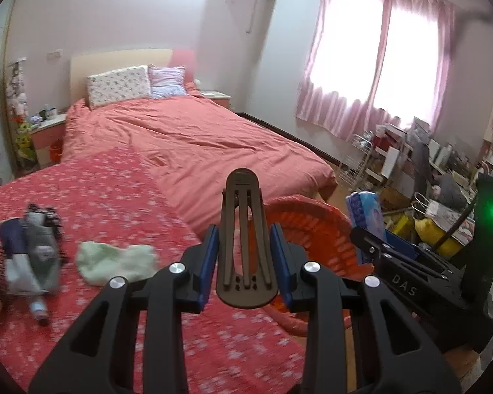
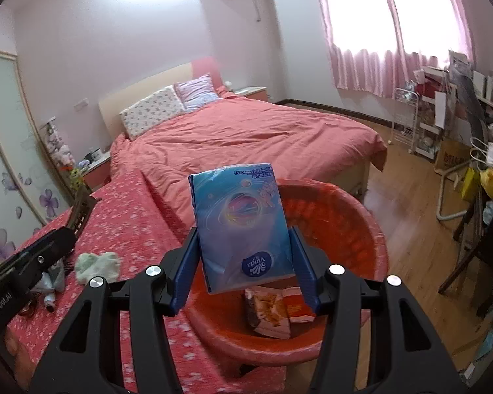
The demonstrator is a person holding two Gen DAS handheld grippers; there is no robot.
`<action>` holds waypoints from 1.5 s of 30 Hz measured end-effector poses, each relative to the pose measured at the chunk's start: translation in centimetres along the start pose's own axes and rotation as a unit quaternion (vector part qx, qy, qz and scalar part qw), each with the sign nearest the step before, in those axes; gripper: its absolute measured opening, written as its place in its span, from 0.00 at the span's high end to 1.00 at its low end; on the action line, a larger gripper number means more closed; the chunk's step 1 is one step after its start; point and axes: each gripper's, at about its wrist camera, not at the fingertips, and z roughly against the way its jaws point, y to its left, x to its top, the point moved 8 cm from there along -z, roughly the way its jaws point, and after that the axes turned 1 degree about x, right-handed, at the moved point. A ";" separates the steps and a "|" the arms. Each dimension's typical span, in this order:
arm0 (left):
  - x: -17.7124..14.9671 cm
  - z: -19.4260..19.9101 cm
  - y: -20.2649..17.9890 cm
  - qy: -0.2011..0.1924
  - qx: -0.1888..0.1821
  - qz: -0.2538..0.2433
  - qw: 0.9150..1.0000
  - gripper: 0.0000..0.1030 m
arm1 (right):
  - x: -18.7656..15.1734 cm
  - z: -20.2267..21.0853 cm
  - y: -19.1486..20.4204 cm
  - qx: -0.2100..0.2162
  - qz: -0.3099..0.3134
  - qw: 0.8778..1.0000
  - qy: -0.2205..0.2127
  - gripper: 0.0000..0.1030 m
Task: Collect trash
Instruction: 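Carry both items over the basket and open both tools to drop them, then grasp the green cloth with the right tool while the left tool grasps the striped scrunchie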
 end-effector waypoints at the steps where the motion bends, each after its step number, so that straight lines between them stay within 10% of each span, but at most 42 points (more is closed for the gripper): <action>1: -0.1 -0.7 -0.7 0.005 -0.005 -0.003 1.000 0.69 | 0.1 -0.3 -0.3 -0.003 -0.004 1.000 0.001 0.48; 19: -2.7 -9.3 -4.6 0.072 -0.040 -0.015 0.996 0.68 | 0.0 -3.3 -5.0 -0.007 -0.062 0.998 0.025 0.46; 24: -3.1 -10.0 -3.3 0.082 -0.023 -0.003 0.996 0.48 | 0.1 -3.6 -5.3 0.001 -0.075 0.997 0.029 0.40; 45: -5.0 1.2 8.5 0.043 0.121 0.006 0.992 0.34 | -0.3 -0.7 0.8 0.006 -0.005 1.000 0.027 0.40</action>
